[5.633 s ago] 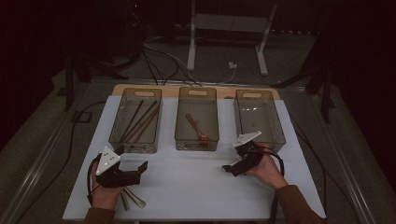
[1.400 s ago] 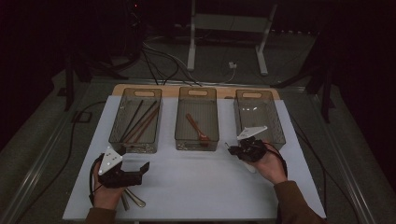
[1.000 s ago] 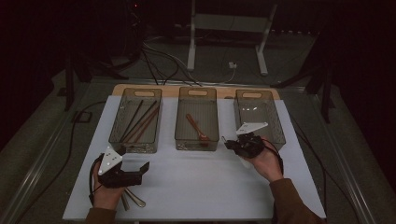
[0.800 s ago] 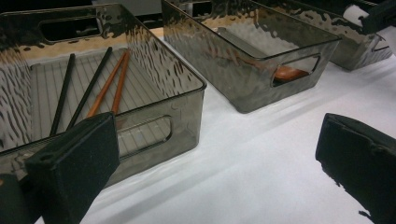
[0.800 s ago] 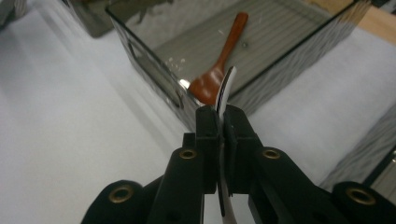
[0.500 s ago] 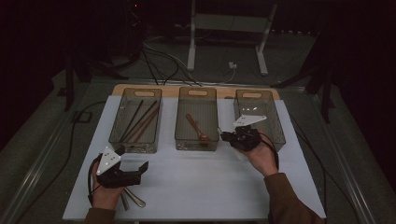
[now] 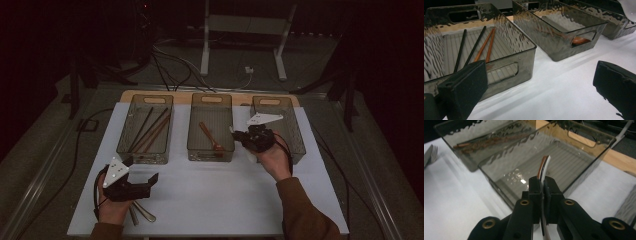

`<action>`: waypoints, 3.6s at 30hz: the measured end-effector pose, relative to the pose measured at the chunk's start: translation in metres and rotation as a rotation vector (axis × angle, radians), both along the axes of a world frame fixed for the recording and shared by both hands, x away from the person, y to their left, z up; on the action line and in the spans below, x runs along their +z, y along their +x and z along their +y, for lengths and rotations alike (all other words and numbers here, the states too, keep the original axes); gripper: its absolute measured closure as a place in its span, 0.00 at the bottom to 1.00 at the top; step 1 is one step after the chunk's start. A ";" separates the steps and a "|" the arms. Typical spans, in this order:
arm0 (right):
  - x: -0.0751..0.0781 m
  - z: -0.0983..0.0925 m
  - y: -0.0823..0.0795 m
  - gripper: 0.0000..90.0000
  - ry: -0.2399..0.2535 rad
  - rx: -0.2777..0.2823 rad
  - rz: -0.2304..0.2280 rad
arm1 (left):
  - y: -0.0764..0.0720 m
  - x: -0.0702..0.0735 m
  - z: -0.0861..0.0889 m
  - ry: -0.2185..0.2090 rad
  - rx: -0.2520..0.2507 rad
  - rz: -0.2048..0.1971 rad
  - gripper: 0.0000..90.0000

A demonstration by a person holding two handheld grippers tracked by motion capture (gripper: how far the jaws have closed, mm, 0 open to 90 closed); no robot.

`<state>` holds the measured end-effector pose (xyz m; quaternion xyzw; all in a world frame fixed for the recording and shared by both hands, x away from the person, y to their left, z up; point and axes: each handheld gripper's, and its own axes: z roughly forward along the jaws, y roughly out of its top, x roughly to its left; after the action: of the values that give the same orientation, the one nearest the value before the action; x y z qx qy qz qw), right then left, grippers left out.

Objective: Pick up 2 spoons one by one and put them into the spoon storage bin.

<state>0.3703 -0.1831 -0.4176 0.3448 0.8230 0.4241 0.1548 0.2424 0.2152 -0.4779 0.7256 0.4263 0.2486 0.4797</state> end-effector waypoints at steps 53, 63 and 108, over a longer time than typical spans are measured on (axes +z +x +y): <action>-0.036 0.066 0.051 0.95 -0.013 -0.090 0.049 | -0.001 -0.001 0.001 -0.003 -0.001 0.003 0.01; -0.038 0.054 0.054 0.83 -0.003 -0.125 0.113 | -0.001 -0.001 0.001 -0.002 -0.001 0.002 0.01; -0.017 -0.009 -0.003 0.00 0.071 -0.036 -0.035 | -0.001 0.000 0.001 0.005 0.017 0.005 0.01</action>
<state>0.3672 -0.1925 -0.4346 0.3573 0.7982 0.4563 0.1642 0.2419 0.2162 -0.4779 0.7238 0.4330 0.2519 0.4745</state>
